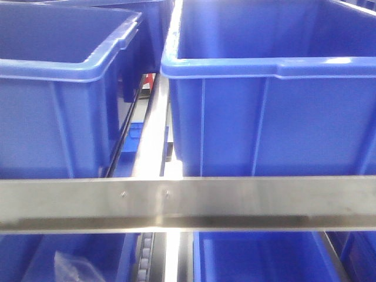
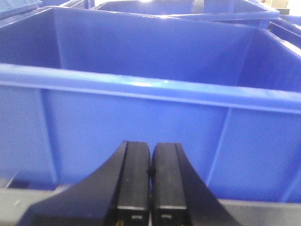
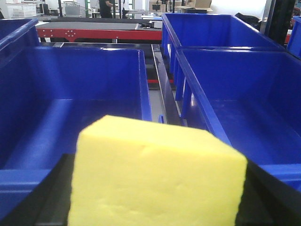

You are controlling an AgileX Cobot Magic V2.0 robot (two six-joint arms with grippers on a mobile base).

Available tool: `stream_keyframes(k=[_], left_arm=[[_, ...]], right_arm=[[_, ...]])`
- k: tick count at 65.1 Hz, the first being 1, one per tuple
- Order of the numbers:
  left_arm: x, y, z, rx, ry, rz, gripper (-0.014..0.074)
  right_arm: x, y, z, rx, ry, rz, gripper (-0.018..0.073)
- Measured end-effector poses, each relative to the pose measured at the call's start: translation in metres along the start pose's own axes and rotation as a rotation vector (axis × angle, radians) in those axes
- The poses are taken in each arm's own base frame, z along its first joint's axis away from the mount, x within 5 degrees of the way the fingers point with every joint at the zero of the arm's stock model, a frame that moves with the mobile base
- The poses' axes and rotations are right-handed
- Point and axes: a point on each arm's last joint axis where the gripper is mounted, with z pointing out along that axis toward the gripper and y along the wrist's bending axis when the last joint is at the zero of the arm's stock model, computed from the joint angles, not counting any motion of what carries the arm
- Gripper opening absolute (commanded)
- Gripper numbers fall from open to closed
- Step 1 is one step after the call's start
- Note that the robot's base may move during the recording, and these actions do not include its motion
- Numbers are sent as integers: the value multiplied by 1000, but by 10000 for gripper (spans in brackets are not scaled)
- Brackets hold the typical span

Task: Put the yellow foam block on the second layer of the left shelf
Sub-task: 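Drive up to the shelf and stop facing the second-layer bins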

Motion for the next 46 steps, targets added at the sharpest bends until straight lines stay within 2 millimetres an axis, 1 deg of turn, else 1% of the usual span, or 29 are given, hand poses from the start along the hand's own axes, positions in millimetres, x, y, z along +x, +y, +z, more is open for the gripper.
stream_keyframes(k=[46], left_arm=[[0, 0, 0, 0, 0, 0, 136]], right_arm=[[0, 0, 0, 0, 2, 0, 342]])
